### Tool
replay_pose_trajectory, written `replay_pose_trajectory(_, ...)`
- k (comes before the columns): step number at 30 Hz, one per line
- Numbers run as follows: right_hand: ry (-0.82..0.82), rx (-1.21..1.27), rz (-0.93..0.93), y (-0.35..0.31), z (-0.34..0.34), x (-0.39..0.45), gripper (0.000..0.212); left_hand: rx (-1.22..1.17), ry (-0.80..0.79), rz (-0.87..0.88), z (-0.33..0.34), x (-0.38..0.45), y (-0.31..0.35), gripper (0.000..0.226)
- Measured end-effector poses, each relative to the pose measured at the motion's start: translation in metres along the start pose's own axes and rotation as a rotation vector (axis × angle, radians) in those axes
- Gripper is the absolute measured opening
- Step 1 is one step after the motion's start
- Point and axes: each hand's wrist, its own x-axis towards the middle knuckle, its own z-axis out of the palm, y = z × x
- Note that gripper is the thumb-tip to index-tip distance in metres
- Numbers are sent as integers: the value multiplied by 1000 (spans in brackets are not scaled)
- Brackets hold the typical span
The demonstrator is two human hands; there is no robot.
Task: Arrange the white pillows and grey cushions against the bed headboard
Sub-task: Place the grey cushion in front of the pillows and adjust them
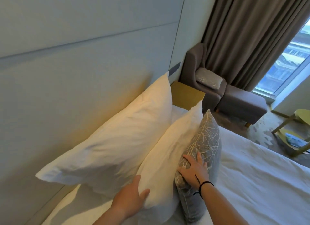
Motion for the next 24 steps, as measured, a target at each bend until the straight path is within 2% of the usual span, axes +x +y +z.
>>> replay_pose_trajectory(3,61,-27,-43,-4,-7,-7,66,-74,52,-28,-20,-23,-10,69)
replay_pose_trajectory(7,210,-42,-269,-34,-6,-25,54,-98,160,-102,-60,-50,-27,72)
replay_pose_trajectory(9,167,34,-377,-52,-2,-37,49,-84,235,-115,-82,-60,-33,62)
replay_pose_trajectory(12,1,206,-468,-70,1,-56,49,-80,344,-127,-113,-69,-38,46)
replay_pose_trajectory(15,-116,259,-514,-72,7,-73,51,-64,440,-165,-141,-73,-44,41)
replay_pose_trajectory(20,-266,357,-482,-66,19,-73,60,-42,553,-182,-166,-62,-59,28)
replay_pose_trajectory(22,-282,496,-377,-69,22,-70,61,-50,578,-190,-172,-52,-65,35)
replay_pose_trajectory(24,-256,557,-299,-74,26,-66,58,-58,538,-215,-177,-40,-72,46)
